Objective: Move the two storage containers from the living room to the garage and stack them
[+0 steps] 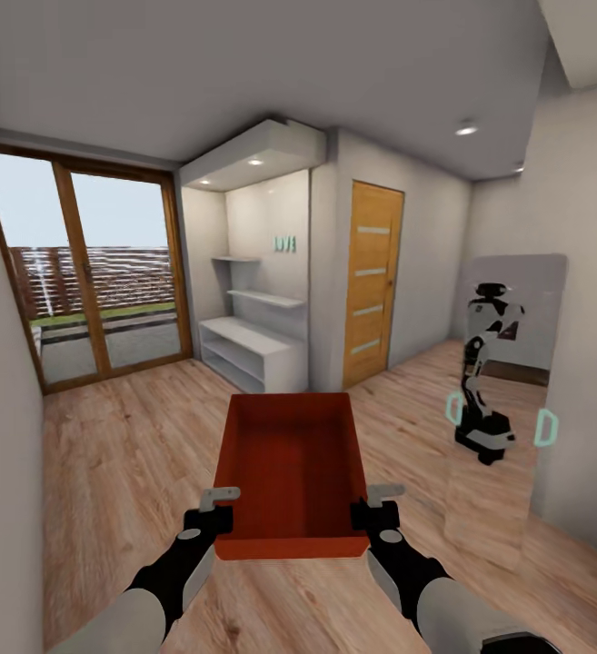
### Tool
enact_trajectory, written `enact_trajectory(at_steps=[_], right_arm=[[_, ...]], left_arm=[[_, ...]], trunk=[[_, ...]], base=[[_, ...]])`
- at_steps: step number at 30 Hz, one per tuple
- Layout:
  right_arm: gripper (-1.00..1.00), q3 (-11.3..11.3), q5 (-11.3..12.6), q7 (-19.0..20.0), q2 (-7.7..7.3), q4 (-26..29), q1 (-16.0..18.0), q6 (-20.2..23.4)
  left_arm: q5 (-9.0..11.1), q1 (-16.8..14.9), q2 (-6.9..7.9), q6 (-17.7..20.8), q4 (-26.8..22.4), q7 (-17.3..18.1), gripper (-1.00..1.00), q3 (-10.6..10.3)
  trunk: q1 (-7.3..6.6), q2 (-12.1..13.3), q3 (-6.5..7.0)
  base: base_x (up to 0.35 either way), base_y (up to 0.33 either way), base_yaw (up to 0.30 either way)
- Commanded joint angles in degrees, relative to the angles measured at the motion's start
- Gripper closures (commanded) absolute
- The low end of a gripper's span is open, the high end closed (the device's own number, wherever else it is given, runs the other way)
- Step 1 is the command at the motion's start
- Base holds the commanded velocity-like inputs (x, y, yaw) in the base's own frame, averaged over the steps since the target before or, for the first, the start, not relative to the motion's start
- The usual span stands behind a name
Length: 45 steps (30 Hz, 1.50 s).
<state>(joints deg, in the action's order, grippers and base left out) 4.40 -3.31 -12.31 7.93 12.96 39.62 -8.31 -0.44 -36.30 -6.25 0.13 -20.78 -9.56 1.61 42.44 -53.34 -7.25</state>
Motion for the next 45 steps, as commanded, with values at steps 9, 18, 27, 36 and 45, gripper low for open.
enact_trajectory(at_steps=[9, 18, 27, 36, 45], right_arm=[[1.00, -1.0, -0.9, -0.5, -0.31, 0.2, 0.1, 0.0], [1.00, -1.0, -0.9, -0.5, -0.28, 0.2, 0.1, -0.1], [1.00, -1.0, -0.9, -0.5, -0.19, 0.2, 0.1, -0.1], [1.00, -0.9, -0.8, -0.6, -0.11, 0.2, 0.1, 0.0], [1.00, -1.0, -0.8, -0.6, -0.10, 0.2, 0.1, 0.0]], left_arm=[[0.0, 0.0, 2.56, 0.0, 0.1, -0.4, 1.00, 0.0], [0.0, 0.0, 2.56, 0.0, 0.1, -0.4, 1.00, 0.0], [0.0, 0.0, 2.56, 0.0, 0.1, -0.4, 1.00, 0.0], [0.0, 0.0, 2.56, 0.0, 0.1, -0.4, 1.00, 0.0], [0.1, 0.0, 2.56, 0.0, 0.1, -0.4, 1.00, 0.0]], trunk=[[0.04, -0.1, -0.09], [0.04, -0.1, -0.09], [0.04, -0.1, -0.09], [0.04, -0.1, -0.09], [0.04, -0.1, -0.09]], base=[[0.323, 0.000, 0.009], [0.323, 0.000, 0.000], [0.323, 0.000, 0.000], [0.323, 0.000, -0.118], [0.323, 0.021, -0.276]])
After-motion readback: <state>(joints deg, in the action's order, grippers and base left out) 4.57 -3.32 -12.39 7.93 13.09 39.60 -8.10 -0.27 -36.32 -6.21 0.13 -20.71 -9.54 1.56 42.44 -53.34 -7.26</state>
